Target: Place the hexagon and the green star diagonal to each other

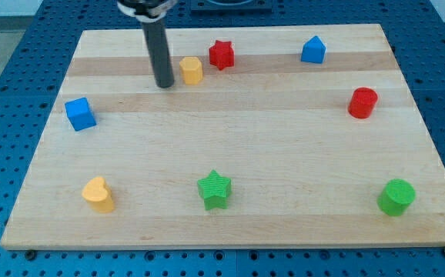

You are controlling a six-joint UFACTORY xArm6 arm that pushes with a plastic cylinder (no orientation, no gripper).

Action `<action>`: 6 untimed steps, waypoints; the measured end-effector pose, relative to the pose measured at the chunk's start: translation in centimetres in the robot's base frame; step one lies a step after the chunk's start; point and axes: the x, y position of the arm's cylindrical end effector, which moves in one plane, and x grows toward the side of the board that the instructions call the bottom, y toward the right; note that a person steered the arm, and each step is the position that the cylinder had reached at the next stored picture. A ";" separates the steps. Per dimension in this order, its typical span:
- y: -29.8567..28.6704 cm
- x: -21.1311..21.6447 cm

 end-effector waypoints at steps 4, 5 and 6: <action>9.4 0.5; 13.9 3.9; 11.4 8.1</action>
